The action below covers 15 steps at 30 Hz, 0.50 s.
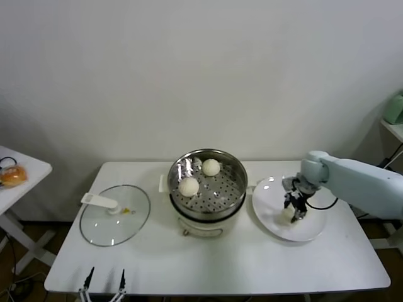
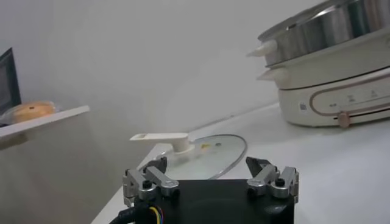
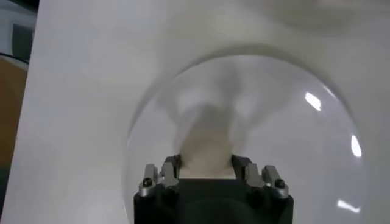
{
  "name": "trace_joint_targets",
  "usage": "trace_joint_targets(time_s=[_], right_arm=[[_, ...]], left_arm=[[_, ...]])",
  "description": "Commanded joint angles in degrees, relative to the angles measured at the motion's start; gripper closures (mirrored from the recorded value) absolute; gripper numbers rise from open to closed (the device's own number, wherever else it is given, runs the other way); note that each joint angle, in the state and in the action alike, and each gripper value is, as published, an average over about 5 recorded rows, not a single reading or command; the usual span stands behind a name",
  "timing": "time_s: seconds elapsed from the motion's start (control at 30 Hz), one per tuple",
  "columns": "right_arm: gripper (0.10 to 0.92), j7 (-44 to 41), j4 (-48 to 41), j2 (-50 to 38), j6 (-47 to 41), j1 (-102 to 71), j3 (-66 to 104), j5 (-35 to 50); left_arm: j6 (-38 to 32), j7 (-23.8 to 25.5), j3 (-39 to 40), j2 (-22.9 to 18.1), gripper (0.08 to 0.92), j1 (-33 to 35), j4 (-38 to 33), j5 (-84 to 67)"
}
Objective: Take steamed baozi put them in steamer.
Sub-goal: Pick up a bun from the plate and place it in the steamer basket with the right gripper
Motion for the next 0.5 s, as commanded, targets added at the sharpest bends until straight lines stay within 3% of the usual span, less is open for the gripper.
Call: trace_joint_targets(time_s=[0.03,0.3,0.5], right_arm=[[0.439,-3.6,1.9,1.6,10.1,20.6,-10.6,4.9],[0.434,-6.0,9.5,5.6,19.1,36.0,-14.2,6.0],[0.432,-4.9,22.2,8.4,20.9,38.7,-10.5,3.1]], left_arm=[[0.1,0.0,0.0,0.1,0.177,-0.1,0.1,0.1],[0.5,-0.1,0.1,-0.1,0.177,-0.4,0.0,-0.1],[0.4,-0.2,0.3,-0.4,0.177,-0.7,0.4,0.4]])
